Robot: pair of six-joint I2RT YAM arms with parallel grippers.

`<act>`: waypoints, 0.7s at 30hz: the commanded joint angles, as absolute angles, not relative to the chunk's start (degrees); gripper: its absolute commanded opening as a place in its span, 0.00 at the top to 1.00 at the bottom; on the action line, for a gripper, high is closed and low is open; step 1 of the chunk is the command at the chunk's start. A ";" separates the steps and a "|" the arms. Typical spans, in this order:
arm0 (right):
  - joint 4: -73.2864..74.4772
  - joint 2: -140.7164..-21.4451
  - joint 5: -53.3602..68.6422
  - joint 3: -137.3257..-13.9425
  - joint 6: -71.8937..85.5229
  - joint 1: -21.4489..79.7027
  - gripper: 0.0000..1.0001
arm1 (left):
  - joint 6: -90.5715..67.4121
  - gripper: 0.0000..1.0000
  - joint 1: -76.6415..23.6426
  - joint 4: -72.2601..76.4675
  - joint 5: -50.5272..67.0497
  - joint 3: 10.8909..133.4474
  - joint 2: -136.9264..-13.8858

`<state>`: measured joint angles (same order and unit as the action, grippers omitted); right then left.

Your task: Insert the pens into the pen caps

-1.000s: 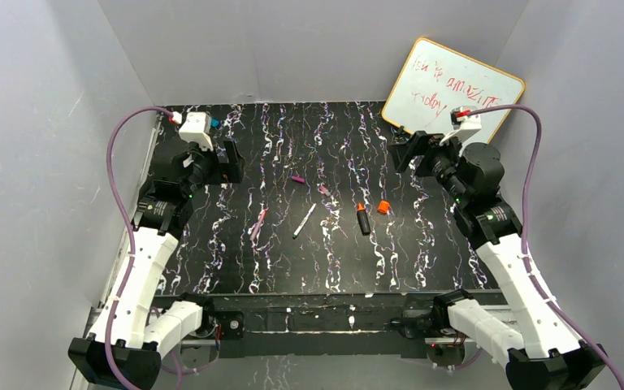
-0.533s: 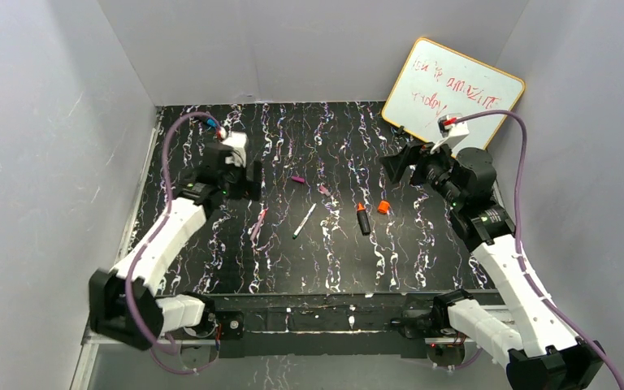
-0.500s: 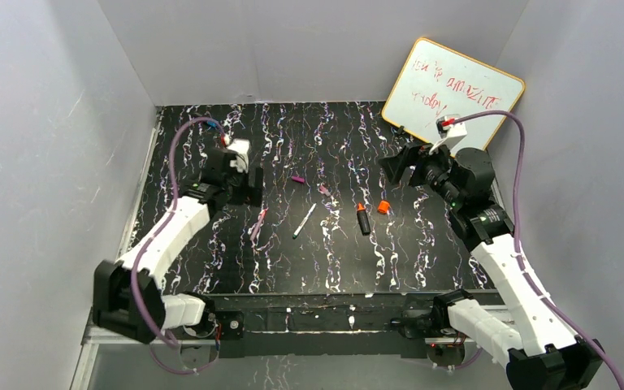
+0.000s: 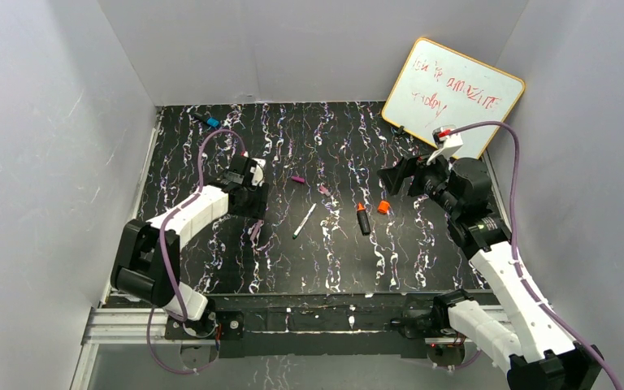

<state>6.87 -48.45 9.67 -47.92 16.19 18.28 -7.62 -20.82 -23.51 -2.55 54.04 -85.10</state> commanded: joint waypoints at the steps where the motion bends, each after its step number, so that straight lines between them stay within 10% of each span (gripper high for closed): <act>1: 4.54 -46.67 8.61 -46.82 14.86 18.17 0.01 | -7.49 0.49 -21.75 -24.08 -1.39 54.82 -86.54; 12: 4.08 -46.93 8.52 -46.06 15.04 18.19 0.01 | -8.00 0.53 -25.04 -25.74 -2.86 52.03 -88.82; 21: 4.21 -46.13 8.94 -46.05 14.79 18.19 0.01 | -8.21 0.85 -26.03 -27.89 -6.22 55.46 -95.45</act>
<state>6.85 -47.18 8.97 -46.00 15.66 18.28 -8.10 -25.71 -24.93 -4.08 53.67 -93.01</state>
